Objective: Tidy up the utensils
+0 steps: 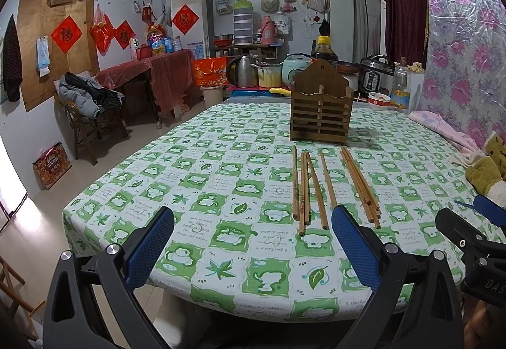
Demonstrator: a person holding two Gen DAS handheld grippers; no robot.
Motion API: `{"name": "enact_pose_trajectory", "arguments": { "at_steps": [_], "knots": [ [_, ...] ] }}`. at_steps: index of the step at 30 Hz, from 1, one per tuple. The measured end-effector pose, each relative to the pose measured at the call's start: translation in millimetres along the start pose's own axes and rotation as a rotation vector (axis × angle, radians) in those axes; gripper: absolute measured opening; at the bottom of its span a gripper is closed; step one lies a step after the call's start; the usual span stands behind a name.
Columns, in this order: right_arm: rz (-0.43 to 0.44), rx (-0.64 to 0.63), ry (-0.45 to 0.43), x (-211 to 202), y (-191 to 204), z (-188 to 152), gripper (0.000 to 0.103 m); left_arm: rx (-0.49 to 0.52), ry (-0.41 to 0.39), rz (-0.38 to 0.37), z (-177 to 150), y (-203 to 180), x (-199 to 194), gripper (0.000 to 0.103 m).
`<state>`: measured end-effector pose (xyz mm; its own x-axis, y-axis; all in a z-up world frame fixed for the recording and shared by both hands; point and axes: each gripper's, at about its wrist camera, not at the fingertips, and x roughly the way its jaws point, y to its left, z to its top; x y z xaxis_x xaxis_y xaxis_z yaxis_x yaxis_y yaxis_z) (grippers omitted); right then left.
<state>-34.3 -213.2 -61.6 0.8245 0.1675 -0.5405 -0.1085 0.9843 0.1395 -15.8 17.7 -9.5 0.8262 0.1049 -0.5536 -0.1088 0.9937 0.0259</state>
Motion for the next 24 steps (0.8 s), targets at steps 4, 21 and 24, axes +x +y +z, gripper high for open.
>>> {"name": "enact_pose_trajectory", "arguments": {
  "at_steps": [4, 21, 24],
  "knots": [
    [0.0, 0.001, 0.001, 0.1, 0.3, -0.4, 0.097, 0.001, 0.0, 0.001, -0.2, -0.1, 0.0, 0.097],
    [-0.091, 0.028, -0.006, 2.5, -21.9, -0.7, 0.097, -0.032, 0.147, -0.025, -8.0, 34.3, 47.0, 0.097],
    [-0.112, 0.041, 0.015, 8.1, -39.4, 7.0, 0.097, -0.047, 0.21, -0.009, -11.1, 46.4, 68.9, 0.097]
  ]
}}
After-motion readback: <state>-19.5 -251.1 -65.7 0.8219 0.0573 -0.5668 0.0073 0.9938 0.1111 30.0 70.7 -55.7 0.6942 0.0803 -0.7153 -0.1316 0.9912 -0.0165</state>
